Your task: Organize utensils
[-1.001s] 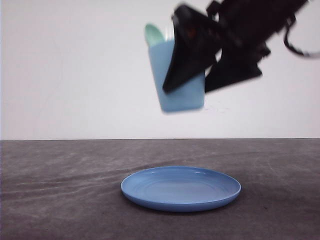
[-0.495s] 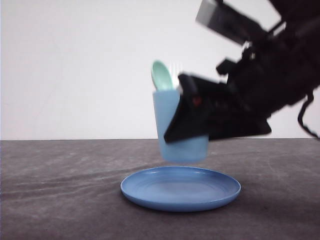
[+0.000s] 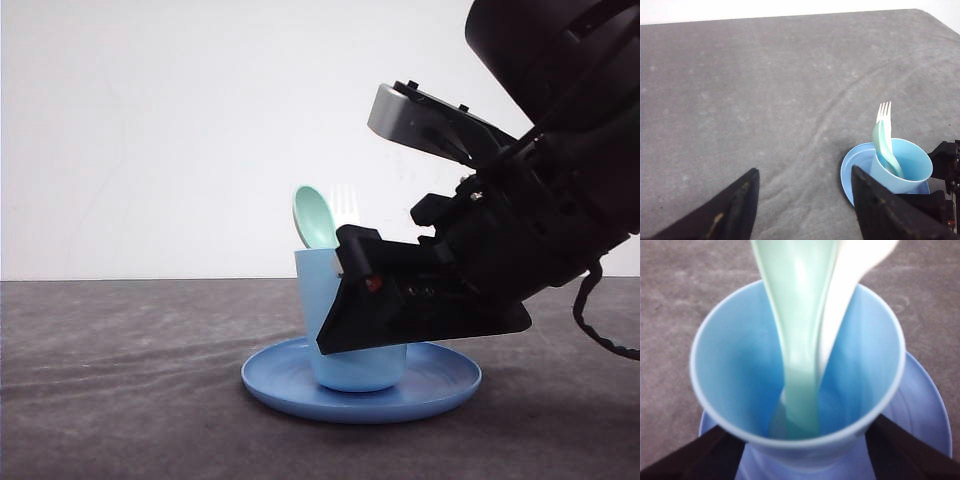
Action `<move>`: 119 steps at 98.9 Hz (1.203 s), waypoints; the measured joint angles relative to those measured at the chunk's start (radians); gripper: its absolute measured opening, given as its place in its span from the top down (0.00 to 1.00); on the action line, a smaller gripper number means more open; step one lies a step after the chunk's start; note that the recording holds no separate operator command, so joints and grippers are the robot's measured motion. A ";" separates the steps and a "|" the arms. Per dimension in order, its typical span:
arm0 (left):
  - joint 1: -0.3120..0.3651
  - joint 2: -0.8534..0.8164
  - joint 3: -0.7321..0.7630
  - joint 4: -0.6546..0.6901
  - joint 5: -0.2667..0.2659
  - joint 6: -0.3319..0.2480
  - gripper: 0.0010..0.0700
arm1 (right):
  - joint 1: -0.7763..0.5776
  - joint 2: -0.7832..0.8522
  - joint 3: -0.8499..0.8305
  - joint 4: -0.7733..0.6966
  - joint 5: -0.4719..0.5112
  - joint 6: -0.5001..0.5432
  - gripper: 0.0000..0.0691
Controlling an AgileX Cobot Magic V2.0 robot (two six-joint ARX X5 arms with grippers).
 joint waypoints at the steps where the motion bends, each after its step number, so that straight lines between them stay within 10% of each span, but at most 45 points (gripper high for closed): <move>1: 0.000 0.000 0.000 0.000 0.000 0.000 0.51 | 0.000 0.000 0.000 0.000 0.000 0.000 0.41; 35: 0.000 0.000 0.000 0.000 0.000 0.000 0.51 | 0.006 0.000 0.000 -0.006 -0.026 0.002 0.06; 119: 0.000 0.000 0.000 0.006 0.000 0.000 0.51 | 0.006 -0.747 0.244 -0.724 0.055 -0.063 0.04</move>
